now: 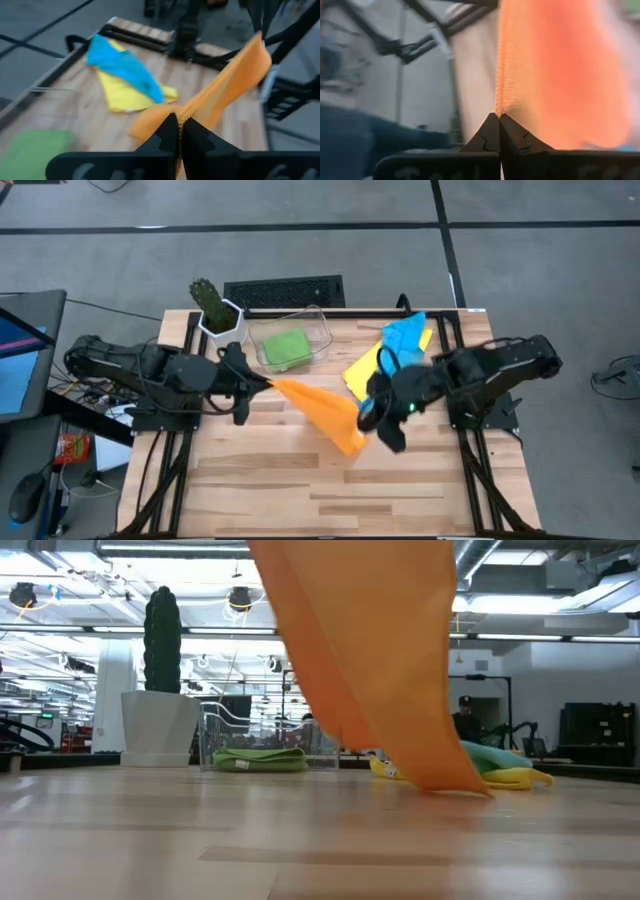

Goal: Fold microfiber towels
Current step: Fold the orange microfiber cloth

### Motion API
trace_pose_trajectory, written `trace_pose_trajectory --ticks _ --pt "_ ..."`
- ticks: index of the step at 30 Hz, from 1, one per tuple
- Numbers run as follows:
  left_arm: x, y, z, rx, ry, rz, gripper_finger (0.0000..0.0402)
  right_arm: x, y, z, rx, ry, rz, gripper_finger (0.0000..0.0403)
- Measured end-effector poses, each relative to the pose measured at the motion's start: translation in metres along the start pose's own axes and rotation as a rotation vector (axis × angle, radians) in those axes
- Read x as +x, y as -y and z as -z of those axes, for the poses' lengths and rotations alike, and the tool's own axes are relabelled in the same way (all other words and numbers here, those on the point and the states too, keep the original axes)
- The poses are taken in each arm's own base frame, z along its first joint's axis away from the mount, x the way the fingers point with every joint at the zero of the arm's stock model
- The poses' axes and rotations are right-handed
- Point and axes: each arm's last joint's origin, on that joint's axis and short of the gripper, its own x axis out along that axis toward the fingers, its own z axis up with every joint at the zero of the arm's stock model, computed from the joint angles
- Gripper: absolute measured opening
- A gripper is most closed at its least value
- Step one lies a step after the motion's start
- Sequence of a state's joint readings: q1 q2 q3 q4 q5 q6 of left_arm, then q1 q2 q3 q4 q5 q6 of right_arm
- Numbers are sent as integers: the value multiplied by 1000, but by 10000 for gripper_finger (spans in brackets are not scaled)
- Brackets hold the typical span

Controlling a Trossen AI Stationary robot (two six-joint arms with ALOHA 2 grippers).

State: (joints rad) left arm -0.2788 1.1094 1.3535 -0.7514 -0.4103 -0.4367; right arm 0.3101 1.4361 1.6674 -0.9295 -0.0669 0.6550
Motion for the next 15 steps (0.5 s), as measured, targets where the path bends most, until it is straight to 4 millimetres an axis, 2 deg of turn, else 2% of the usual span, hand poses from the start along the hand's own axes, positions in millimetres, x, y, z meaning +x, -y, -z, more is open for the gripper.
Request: trace_pose_trajectory --ticks 5,8,11,15 --pt "-7 -10 -18 64 -61 -104 0 -21 32 -20 22 1 144 13" --pt "-16 -15 -33 64 -70 -134 0 -32 44 -28 33 16 191 13" --pt "-30 -15 -48 23 -59 -101 0 -42 37 -34 8 33 109 13" --pt "-47 -4 -60 -67 -74 76 0 -50 8 -33 -65 42 -97 13"
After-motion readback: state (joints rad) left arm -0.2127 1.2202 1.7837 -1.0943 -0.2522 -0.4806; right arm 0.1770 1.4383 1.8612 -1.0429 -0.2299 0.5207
